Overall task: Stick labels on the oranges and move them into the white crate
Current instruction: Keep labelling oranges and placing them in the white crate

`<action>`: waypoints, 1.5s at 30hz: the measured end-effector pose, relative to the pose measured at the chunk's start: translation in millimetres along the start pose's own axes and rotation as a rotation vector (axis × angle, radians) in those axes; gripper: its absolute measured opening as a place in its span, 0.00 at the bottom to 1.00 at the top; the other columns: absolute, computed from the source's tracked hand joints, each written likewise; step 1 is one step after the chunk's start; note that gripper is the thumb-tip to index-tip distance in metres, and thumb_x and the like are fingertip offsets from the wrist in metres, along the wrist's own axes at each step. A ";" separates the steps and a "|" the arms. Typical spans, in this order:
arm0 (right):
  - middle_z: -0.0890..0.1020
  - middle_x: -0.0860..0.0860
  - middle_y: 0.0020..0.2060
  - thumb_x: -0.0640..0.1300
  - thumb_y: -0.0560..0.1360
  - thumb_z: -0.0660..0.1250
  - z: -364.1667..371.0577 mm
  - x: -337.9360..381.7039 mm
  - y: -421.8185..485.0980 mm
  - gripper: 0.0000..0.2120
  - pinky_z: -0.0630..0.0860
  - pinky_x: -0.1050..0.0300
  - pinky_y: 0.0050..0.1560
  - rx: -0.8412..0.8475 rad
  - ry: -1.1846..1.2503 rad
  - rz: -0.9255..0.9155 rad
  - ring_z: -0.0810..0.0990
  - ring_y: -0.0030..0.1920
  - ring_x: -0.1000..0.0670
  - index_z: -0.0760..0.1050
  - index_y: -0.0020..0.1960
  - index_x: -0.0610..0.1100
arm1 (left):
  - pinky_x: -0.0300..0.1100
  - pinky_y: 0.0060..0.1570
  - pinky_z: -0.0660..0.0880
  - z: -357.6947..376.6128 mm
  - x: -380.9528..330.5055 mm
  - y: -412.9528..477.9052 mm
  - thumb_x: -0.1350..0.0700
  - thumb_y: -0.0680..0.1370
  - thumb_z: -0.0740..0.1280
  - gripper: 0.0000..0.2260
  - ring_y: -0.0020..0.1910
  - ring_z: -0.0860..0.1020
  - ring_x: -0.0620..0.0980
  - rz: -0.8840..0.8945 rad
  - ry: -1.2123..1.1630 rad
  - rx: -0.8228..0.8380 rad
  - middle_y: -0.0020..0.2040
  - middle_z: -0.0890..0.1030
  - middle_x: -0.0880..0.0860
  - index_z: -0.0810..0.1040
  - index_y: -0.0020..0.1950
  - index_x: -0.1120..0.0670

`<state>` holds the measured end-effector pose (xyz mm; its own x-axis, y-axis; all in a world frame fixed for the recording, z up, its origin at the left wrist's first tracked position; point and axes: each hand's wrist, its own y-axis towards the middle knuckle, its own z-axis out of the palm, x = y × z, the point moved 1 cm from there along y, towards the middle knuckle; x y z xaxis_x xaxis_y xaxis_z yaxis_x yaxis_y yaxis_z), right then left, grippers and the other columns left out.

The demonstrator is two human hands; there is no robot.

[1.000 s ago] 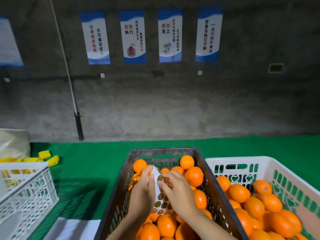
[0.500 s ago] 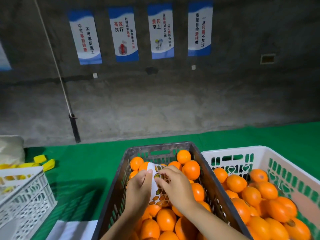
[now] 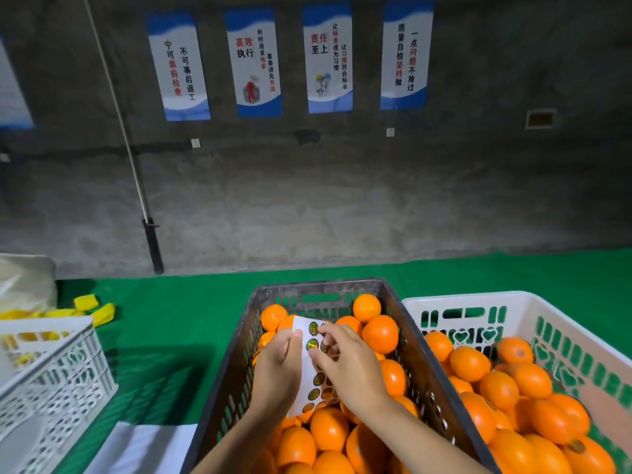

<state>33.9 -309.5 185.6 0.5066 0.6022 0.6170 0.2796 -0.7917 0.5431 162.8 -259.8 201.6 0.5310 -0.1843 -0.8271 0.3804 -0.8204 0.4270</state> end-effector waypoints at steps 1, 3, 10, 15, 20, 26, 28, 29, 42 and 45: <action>0.72 0.64 0.46 0.53 0.77 0.70 -0.4 0.6 0.0 0.13 0.75 0.68 0.48 0.000 0.018 0.008 0.75 0.49 0.60 0.78 0.60 0.54 | 0.36 0.28 0.59 -0.5 -0.5 0.0 0.54 0.83 0.59 0.18 0.28 0.61 0.42 0.003 -0.008 -0.002 0.28 0.62 0.48 0.63 0.34 0.54; 0.73 0.63 0.47 0.53 0.77 0.71 -0.4 1.7 0.1 0.11 0.75 0.67 0.47 0.014 0.016 0.004 0.76 0.48 0.59 0.80 0.58 0.52 | 0.36 0.28 0.59 -1.4 -1.5 -0.6 0.54 0.83 0.60 0.18 0.28 0.61 0.43 0.019 -0.008 0.002 0.27 0.62 0.48 0.62 0.34 0.54; 0.75 0.60 0.42 0.50 0.75 0.74 -1.9 4.9 0.9 0.07 0.72 0.66 0.42 0.030 0.080 0.074 0.75 0.45 0.60 0.75 0.46 0.56 | 0.40 0.29 0.60 -3.1 -0.1 -2.4 0.51 0.82 0.62 0.18 0.29 0.62 0.44 0.034 -0.019 0.065 0.29 0.64 0.49 0.66 0.37 0.61; 0.76 0.54 0.39 0.49 0.75 0.73 -1.8 4.5 0.8 0.09 0.73 0.57 0.42 0.045 0.062 0.078 0.74 0.42 0.53 0.75 0.41 0.49 | 0.38 0.28 0.59 -2.5 1.1 -1.6 0.51 0.81 0.63 0.18 0.28 0.61 0.43 0.055 0.041 0.050 0.28 0.63 0.50 0.65 0.34 0.56; 0.77 0.54 0.37 0.48 0.75 0.74 0.2 3.0 -0.7 0.10 0.74 0.54 0.40 0.063 0.075 0.060 0.75 0.40 0.52 0.76 0.39 0.47 | 0.40 0.27 0.65 -1.2 2.9 -2.3 0.53 0.82 0.62 0.18 0.27 0.69 0.47 0.006 -0.028 0.083 0.29 0.73 0.57 0.70 0.39 0.63; 0.77 0.54 0.39 0.48 0.74 0.74 -4.2 9.0 -1.0 0.08 0.74 0.59 0.44 0.057 0.179 0.070 0.75 0.43 0.54 0.78 0.39 0.48 | 0.44 0.29 0.66 -4.6 1.7 0.4 0.50 0.83 0.60 0.19 0.27 0.69 0.46 -0.027 0.063 -0.085 0.29 0.72 0.57 0.67 0.36 0.59; 0.79 0.52 0.37 0.47 0.75 0.74 -9.7 13.8 0.8 0.09 0.75 0.62 0.42 0.034 0.344 0.165 0.77 0.40 0.54 0.77 0.38 0.46 | 0.47 0.28 0.69 -8.7 4.3 2.0 0.51 0.83 0.60 0.18 0.27 0.73 0.50 -0.044 0.055 -0.161 0.28 0.73 0.55 0.67 0.36 0.58; 0.80 0.51 0.35 0.46 0.75 0.74 -13.8 14.9 3.6 0.09 0.76 0.63 0.39 -0.008 0.442 0.233 0.78 0.38 0.55 0.77 0.39 0.45 | 0.50 0.29 0.72 -10.2 5.3 3.0 0.51 0.83 0.59 0.18 0.28 0.76 0.53 -0.062 0.030 -0.173 0.29 0.75 0.56 0.68 0.37 0.59; 0.82 0.47 0.34 0.39 0.76 0.72 -100.3 -46.4 28.8 0.07 0.78 0.52 0.39 -0.577 0.585 0.603 0.81 0.39 0.45 0.76 0.41 0.42 | 0.55 0.26 0.74 -6.9 6.1 -1.7 0.50 0.83 0.58 0.17 0.26 0.78 0.55 -0.029 0.070 -0.083 0.28 0.76 0.57 0.68 0.37 0.56; 0.84 0.47 0.33 0.38 0.75 0.73 -93.7 -49.4 19.6 0.06 0.78 0.55 0.36 -0.391 0.506 0.565 0.83 0.37 0.48 0.77 0.48 0.42 | 0.55 0.28 0.76 -8.0 7.7 1.0 0.50 0.83 0.58 0.16 0.26 0.78 0.53 -0.037 0.096 -0.155 0.28 0.76 0.55 0.68 0.37 0.55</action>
<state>-62.0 -345.2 219.1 0.0342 0.1747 0.9840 -0.2539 -0.9508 0.1776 173.4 -257.7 198.6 0.5814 -0.0965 -0.8079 0.5095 -0.7310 0.4540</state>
